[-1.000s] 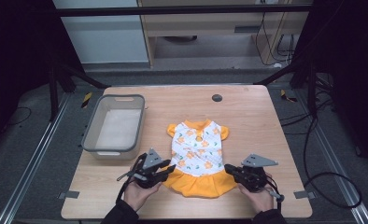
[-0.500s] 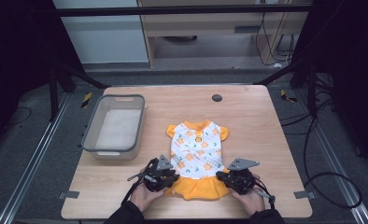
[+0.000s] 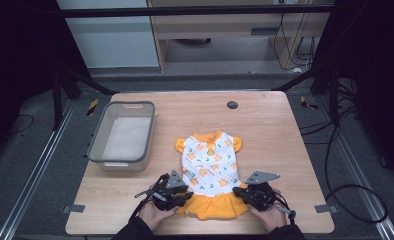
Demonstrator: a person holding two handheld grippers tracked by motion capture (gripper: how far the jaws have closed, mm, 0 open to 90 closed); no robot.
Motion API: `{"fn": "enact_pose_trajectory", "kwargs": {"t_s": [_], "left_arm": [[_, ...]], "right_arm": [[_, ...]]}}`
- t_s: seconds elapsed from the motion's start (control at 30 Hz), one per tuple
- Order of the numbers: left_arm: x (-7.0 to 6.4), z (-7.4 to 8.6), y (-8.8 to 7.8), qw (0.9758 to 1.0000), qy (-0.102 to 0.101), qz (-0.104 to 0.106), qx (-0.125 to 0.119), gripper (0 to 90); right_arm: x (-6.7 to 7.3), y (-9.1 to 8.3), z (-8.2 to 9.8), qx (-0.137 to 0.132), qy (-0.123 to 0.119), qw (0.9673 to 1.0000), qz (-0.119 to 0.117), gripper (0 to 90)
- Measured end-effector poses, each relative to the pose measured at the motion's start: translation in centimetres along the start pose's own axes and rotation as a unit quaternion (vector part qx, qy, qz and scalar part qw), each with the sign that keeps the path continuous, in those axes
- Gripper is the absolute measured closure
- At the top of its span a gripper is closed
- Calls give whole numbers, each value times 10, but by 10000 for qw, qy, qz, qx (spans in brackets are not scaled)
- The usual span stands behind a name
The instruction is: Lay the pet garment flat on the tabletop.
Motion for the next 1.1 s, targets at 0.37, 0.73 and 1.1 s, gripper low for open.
{"fn": "enact_pose_trajectory", "kwargs": {"t_s": [0.37,0.73,1.1], "left_arm": [[43,-49,10,9967,-376,-345,-637,681],[48,-25,37,9986,-187,-491,-38,672],[49,-28,16,9977,-253,-570,-260,552]], "right_arm": [[-34,14,-43,-650,144,9969,409,900],[-45,46,-26,0,107,9978,654,900],[-46,28,-34,-402,161,9971,630,854]]}}
Point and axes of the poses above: each handheld gripper's, and its own axes: y roughly forward along the jaws, z roughly out of its underside, x roughly to its left, the point moved 7 cm from there along y, roughly forward along the jaws, and after that the axes turned 4 degrees about -y, right-handed, at the moved point
